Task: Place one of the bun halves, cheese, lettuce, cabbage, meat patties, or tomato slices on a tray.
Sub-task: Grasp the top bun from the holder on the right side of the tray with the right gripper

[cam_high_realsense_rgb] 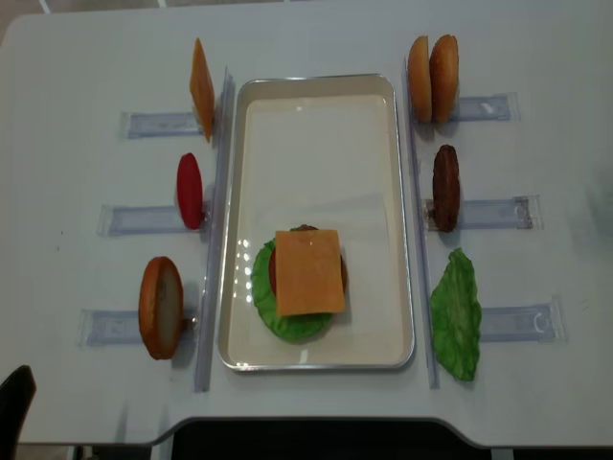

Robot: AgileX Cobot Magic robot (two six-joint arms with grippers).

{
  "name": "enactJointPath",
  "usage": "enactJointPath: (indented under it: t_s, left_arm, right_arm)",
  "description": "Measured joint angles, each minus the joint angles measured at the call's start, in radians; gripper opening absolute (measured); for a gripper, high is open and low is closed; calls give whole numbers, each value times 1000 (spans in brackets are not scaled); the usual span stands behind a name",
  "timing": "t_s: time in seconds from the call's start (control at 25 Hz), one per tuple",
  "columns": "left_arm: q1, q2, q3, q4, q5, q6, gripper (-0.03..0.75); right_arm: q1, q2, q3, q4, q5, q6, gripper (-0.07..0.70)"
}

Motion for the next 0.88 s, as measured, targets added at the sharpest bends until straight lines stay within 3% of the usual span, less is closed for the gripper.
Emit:
enactJointPath:
  t_s: [0.48,0.88]
  left_arm:
    - [0,0,0,0,0,0,444]
    - [0,0,0,0,0,0,444]
  right_arm:
    - [0,201,-245,0,1,-30,290]
    - [0,216,-269,0,-4,-32,290]
